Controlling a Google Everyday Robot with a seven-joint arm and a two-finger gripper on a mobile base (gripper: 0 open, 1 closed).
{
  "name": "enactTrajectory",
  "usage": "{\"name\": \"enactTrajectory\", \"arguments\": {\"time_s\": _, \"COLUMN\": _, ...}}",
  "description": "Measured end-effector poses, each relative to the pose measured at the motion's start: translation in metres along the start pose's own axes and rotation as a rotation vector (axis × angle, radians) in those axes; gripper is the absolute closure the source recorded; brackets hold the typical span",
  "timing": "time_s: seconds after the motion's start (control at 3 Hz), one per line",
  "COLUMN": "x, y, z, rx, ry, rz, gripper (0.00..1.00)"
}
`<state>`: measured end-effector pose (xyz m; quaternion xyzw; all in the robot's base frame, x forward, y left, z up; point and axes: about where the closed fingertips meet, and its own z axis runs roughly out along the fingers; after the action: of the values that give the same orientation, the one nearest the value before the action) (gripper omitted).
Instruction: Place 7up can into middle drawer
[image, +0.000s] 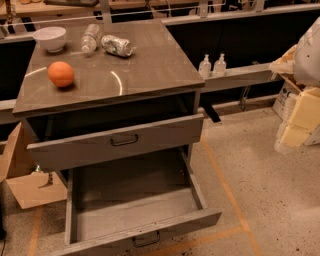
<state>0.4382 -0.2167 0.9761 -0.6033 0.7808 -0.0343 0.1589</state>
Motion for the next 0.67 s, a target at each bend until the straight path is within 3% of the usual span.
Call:
{"name": "enactTrajectory", "arguments": {"time_s": 0.33, "x": -0.003, "y": -0.003, "z": 0.0, "rx": 0.013, "ry": -0.013, "rz": 0.01, "gripper": 0.0}}
{"name": "enactTrajectory", "arguments": {"time_s": 0.67, "x": -0.025, "y": -0.027, "z": 0.02, "rx": 0.025, "ry": -0.135, "rz": 0.068, "gripper": 0.0}}
